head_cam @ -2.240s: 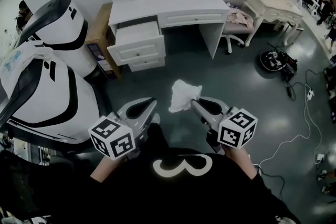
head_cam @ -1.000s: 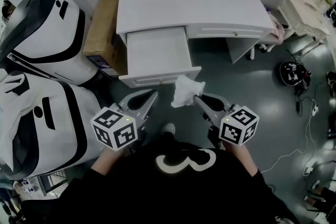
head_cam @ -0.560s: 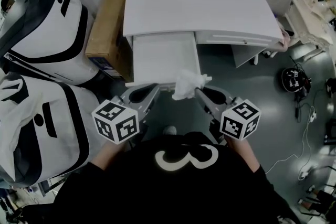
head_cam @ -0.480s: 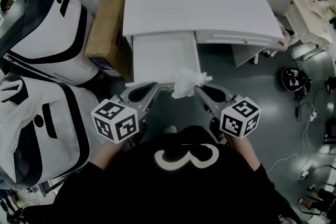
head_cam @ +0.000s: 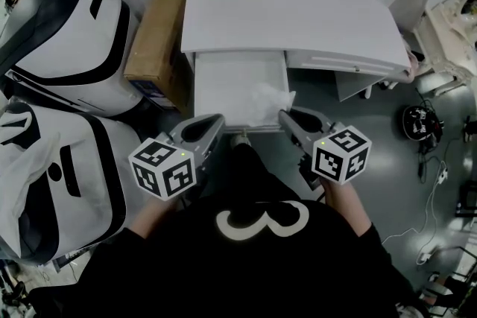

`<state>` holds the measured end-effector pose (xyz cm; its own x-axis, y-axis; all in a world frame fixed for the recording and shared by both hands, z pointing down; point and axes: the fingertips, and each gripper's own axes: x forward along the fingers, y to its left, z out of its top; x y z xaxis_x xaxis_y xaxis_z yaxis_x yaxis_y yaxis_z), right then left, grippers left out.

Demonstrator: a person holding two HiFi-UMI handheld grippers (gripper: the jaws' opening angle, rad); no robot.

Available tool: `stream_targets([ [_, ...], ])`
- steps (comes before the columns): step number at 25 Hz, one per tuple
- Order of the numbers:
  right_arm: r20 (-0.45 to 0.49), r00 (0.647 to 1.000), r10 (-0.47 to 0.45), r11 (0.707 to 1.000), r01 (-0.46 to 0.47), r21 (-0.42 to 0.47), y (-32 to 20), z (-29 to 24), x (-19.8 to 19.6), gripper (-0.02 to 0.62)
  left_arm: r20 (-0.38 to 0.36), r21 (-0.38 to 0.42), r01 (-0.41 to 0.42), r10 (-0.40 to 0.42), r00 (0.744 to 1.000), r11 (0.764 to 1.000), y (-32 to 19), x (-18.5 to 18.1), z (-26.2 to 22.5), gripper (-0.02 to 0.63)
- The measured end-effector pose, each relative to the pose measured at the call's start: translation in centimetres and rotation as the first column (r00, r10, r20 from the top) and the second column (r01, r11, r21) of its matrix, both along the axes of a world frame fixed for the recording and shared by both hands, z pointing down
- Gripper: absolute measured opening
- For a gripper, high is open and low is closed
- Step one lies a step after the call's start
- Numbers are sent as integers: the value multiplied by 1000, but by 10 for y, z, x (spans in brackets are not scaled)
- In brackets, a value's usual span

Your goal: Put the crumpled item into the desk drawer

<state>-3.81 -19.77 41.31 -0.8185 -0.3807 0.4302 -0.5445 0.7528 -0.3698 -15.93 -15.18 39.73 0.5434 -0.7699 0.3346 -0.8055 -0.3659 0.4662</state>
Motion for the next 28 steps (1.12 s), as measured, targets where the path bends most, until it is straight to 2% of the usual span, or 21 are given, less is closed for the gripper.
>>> stream_targets([
  [14,-137,982,-132,987,118,-106,-109,66,-60,35,-5,-77,109,-110,994,991,-90,-53,21,11],
  [22,-266,937,-227,969,191,-155,-146,132,-94,37,0,-144,181,-183,983,973,-117,-92,51,11],
  [28,-342,894,-288,949,219,-227,-164,189,-109,37,-1,-195,198,-202,979,961,-130,-107,76,11],
])
